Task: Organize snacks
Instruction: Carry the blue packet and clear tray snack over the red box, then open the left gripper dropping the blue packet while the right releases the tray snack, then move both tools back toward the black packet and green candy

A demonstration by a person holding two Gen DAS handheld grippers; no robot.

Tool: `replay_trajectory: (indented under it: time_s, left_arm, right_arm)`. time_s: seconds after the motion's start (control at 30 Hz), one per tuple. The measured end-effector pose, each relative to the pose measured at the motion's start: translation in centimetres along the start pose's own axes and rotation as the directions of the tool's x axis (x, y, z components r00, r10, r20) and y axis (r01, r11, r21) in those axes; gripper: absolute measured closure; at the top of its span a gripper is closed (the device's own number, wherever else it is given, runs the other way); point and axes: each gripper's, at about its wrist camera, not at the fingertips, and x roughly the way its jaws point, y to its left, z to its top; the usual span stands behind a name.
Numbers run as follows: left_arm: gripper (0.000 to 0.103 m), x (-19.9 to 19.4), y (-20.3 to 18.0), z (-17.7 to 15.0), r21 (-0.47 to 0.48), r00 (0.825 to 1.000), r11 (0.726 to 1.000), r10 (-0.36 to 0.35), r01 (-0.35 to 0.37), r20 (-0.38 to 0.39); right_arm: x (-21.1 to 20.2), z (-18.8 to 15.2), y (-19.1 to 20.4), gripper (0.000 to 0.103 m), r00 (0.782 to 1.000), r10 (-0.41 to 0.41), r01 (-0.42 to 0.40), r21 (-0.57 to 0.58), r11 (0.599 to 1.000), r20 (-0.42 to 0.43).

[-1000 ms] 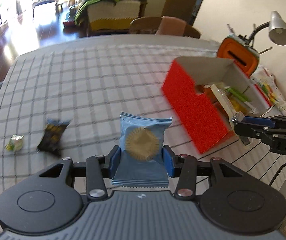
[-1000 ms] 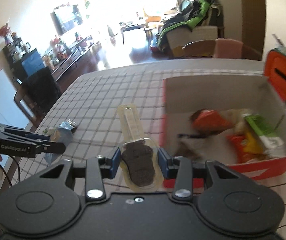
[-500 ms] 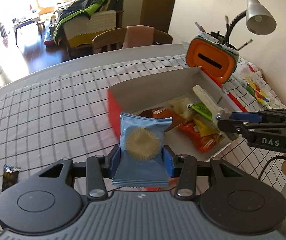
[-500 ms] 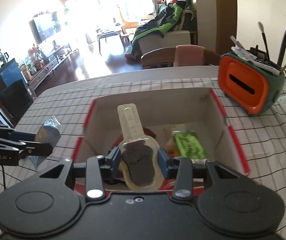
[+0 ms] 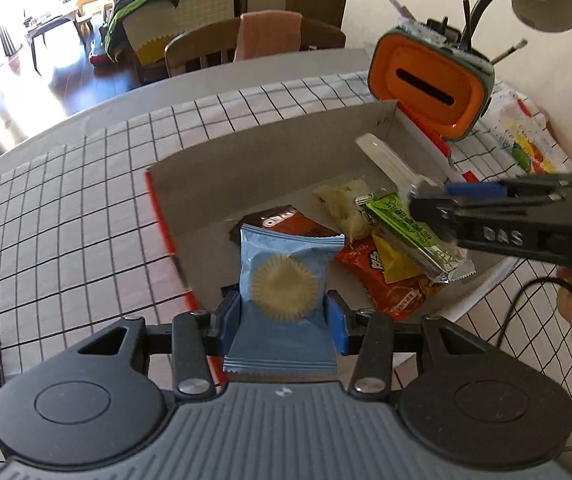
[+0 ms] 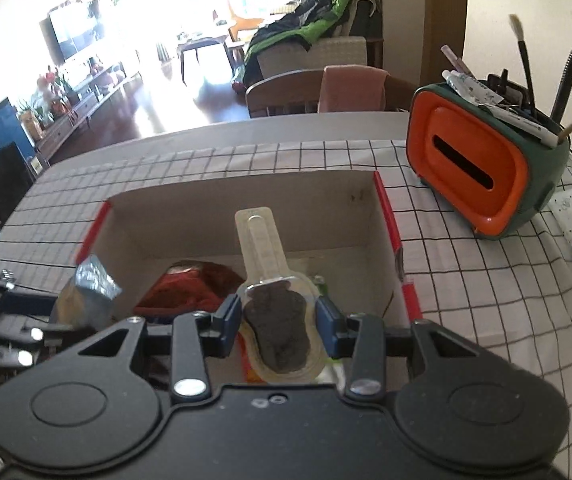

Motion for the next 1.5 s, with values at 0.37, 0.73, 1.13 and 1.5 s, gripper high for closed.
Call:
replay_trajectory:
  time_s: [0.37,0.73,1.13,1.5]
  left_arm:
    - [0.059,4.6,-1.9,1.6,-0.005,0.988,1.000,0.013,-0.014,-0.154]
    - [0.058,7.4,-2.0,2.2,-0.030,0.966,0.998,0.044,-0.053,-0.256]
    - [0.057,6.4,-0.9,1.7,-0.072,0.980,0.997,0.009,-0.024,-0.201]
    - [0.050,1.2,-0.4,0.4,-0.073,0.999,0.997,-0.003,-0.001,-0.054]
  right_arm:
    - [3.5,1.3,0.5,0.063,0.994,0.016,-0.026,-0.094,0.995,-0.108]
    - [4.4,1.4,0.5,0.063,0.987,0.005,-0.023,-0.116,0.993,-0.159]
    - [2.8,1.4,0.6,0.063,0.991,0.016,-0.030,-0.108,0.994,-0.133]
    - [-0.5,0.8,1.8,0.061,0.993,0.069,-0.079,-0.101,0.992,-0.096]
